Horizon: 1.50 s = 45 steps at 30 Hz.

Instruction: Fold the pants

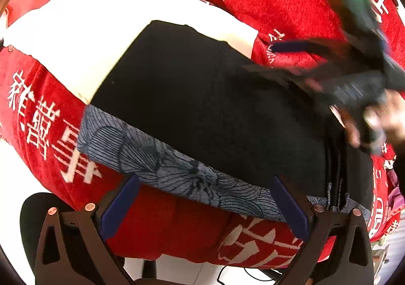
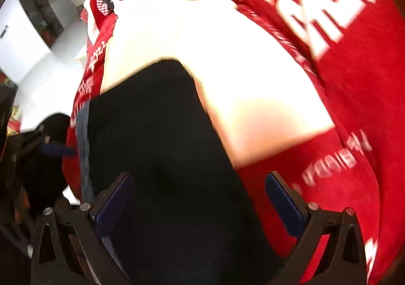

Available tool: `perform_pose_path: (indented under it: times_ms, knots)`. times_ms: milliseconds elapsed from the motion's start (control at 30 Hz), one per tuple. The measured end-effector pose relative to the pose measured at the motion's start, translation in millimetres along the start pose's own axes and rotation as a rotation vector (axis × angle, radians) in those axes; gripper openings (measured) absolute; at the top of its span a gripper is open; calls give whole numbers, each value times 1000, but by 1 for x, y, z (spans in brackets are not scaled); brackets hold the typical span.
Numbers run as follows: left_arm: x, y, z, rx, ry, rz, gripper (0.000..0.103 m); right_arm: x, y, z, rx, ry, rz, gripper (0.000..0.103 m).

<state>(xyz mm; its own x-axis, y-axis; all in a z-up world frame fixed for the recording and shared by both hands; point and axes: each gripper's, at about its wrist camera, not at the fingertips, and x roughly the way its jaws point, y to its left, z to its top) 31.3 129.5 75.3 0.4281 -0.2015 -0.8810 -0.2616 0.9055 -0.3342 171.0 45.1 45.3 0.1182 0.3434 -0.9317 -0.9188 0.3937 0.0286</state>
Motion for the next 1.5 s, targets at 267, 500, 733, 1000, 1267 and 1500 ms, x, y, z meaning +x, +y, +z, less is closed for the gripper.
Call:
perform_pose_path:
  times_ms: [267,500,733,1000,1267,1500]
  knots:
    - [-24,29,10,15,-42,-69,103,54,19,50,-43,66,180,84]
    - [-48,81,38,45,-106,-231,103,-2,34,37,-99,-42,94,25]
    - [-39,96,71,181,-56,-408,103,-52,72,21,-194,-122,65,23]
    - [-6,58,85,299,42,-530,103,-73,90,7,-209,-154,66,23]
    - [-5,29,76,356,73,-352,34,-101,59,0,-7,-204,-21,58]
    - [-5,11,78,376,43,-233,35,-90,60,-81,-90,63,-125,82]
